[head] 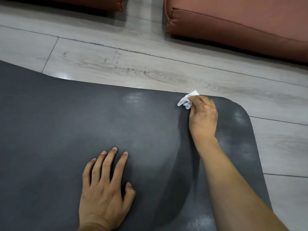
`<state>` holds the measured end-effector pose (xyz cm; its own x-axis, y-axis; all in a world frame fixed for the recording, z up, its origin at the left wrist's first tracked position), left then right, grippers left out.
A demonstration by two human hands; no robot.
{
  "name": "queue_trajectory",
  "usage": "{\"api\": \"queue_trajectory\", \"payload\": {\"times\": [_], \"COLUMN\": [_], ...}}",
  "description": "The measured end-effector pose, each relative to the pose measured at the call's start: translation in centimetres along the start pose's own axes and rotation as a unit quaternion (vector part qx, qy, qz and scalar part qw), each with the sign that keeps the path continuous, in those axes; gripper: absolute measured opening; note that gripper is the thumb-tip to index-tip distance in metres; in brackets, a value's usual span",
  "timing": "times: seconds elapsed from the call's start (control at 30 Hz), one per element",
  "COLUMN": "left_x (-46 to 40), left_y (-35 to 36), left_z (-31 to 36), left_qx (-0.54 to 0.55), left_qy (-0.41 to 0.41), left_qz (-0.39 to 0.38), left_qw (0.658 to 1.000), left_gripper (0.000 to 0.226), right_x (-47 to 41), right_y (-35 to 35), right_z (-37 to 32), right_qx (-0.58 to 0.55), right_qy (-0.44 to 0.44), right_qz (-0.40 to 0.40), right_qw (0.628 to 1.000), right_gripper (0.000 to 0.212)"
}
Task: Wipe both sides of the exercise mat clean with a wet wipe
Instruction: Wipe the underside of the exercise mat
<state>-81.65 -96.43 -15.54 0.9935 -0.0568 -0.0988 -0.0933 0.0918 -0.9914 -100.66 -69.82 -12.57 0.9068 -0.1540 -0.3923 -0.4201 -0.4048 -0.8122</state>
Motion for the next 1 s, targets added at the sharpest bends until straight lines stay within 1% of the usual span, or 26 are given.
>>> {"api": "queue_trajectory", "payload": {"times": [0.03, 0.07, 0.1, 0.13, 0.2, 0.23, 0.27, 0.3, 0.33, 0.37, 0.43, 0.5, 0.53, 0.57, 0.6, 0.63, 0.67, 0.7, 0.77, 0.8, 0.83, 0.87, 0.9, 0.93, 1.0], "left_x": [0.0, -0.1, -0.1, -0.1, -0.1, -0.1, -0.1, -0.1, 0.0, 0.0, 0.0, -0.1, -0.1, -0.1, -0.1, -0.1, -0.1, -0.1, 0.0, 0.0, 0.0, 0.0, -0.1, -0.1, -0.1], "left_y": [0.0, 0.0, 0.0, 0.1, 0.2, 0.2, 0.3, 0.2, 0.2, 0.1, 0.1, 0.2, 0.3, 0.3, 0.4, 0.4, 0.4, 0.4, 0.4, 0.4, 0.3, 0.3, 0.2, 0.1, 0.0], "left_z": [0.0, 0.0, 0.0, -0.1, -0.1, -0.1, -0.1, -0.1, -0.1, -0.1, 0.0, 0.0, 0.0, 0.0, 0.0, 0.0, 0.0, -0.1, -0.1, -0.1, -0.1, -0.1, -0.1, -0.1, 0.0], "left_qx": [-0.001, -0.001, -0.001, 0.0, 0.002, 0.001, 0.001, 0.001, 0.001, 0.002, 0.003, 0.002, 0.0, 0.0, 0.001, 0.0, -0.001, -0.002, -0.005, -0.007, -0.006, -0.004, -0.003, -0.003, -0.002], "left_qy": [-0.002, -0.003, -0.004, -0.005, -0.004, 0.0, 0.003, 0.003, 0.001, 0.001, 0.002, 0.004, 0.004, 0.003, 0.002, 0.002, 0.001, 0.001, 0.005, 0.008, 0.009, 0.008, 0.006, 0.005, 0.003], "left_qz": [-0.001, -0.001, -0.002, -0.005, -0.009, -0.009, -0.009, -0.008, -0.005, -0.001, -0.002, -0.013, -0.019, -0.024, -0.029, -0.032, -0.034, -0.033, -0.028, -0.025, -0.023, -0.022, -0.021, -0.02, -0.018], "left_qw": [1.0, 1.0, 1.0, 1.0, 1.0, 1.0, 1.0, 1.0, 1.0, 1.0, 1.0, 1.0, 1.0, 1.0, 1.0, 0.999, 0.999, 0.999, 1.0, 1.0, 1.0, 1.0, 1.0, 1.0, 1.0], "left_gripper": [0.071, 0.072, 0.072, 0.072, 0.073, 0.072, 0.072, 0.072, 0.072, 0.072, 0.072, 0.071, 0.071, 0.072, 0.072, 0.072, 0.072, 0.072, 0.071, 0.07, 0.069, 0.069, 0.069, 0.07, 0.07], "right_x": [0.1, 0.3, 0.5, 1.0, 3.2, 4.4, 4.9, 4.6, 4.0, 3.1, 1.4, 1.1, 1.3, 1.7, 2.0, 2.2, 2.7, 3.5, 6.1, 7.5, 8.4, 8.3, 7.7, 6.9, 4.9], "right_y": [0.5, 1.5, 3.1, 5.1, 8.2, 8.9, 9.2, 8.9, 8.0, 6.8, 3.0, -1.0, -2.1, -2.4, -1.9, -0.6, 1.5, 3.5, 6.7, 7.6, 7.8, 7.3, 6.5, 5.2, 1.7], "right_z": [-0.7, -2.4, -5.3, -9.1, -17.4, -19.8, -20.6, -19.7, -17.5, -14.4, -6.5, 0.1, 1.8, 2.1, 1.0, -1.3, -4.6, -8.8, -17.1, -19.8, -20.9, -20.4, -18.4, -15.5, -7.9], "right_qx": [0.0, -0.018, -0.058, -0.101, -0.127, -0.126, -0.12, -0.11, -0.092, -0.071, -0.019, 0.03, 0.041, 0.042, 0.025, -0.008, -0.053, -0.1, -0.141, -0.143, -0.137, -0.128, -0.113, -0.091, -0.039], "right_qy": [0.038, 0.053, 0.038, -0.011, -0.152, -0.213, -0.256, -0.279, -0.281, -0.258, -0.165, -0.047, 0.008, 0.043, 0.059, 0.049, 0.014, -0.043, -0.164, -0.216, -0.258, -0.283, -0.287, -0.27, -0.197], "right_qz": [0.015, 0.021, 0.006, -0.026, -0.107, -0.145, -0.174, -0.184, -0.169, -0.143, -0.059, -0.013, 0.001, 0.013, 0.022, 0.013, -0.012, -0.047, -0.128, -0.166, -0.191, -0.203, -0.195, -0.18, -0.11], "right_qw": [0.999, 0.998, 0.998, 0.995, 0.974, 0.958, 0.943, 0.936, 0.94, 0.953, 0.984, 0.998, 0.999, 0.998, 0.998, 0.999, 0.998, 0.993, 0.968, 0.952, 0.937, 0.929, 0.931, 0.941, 0.973], "right_gripper": [0.023, 0.023, 0.024, 0.025, 0.032, 0.035, 0.035, 0.033, 0.029, 0.025, 0.023, 0.026, 0.027, 0.029, 0.029, 0.027, 0.026, 0.024, 0.018, 0.014, 0.014, 0.019, 0.024, 0.025, 0.021]}}
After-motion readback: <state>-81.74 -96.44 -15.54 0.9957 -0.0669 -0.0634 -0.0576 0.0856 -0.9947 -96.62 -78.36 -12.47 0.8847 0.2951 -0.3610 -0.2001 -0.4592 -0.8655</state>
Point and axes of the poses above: each hand's wrist, its own x-axis away from the middle knuckle, its own y-axis out of the palm, z = x × y, the point moved 8 cm from there along -x, towards the middle knuckle, and after that the axes turned 7 degrees about -x, right-handed, at the moved point
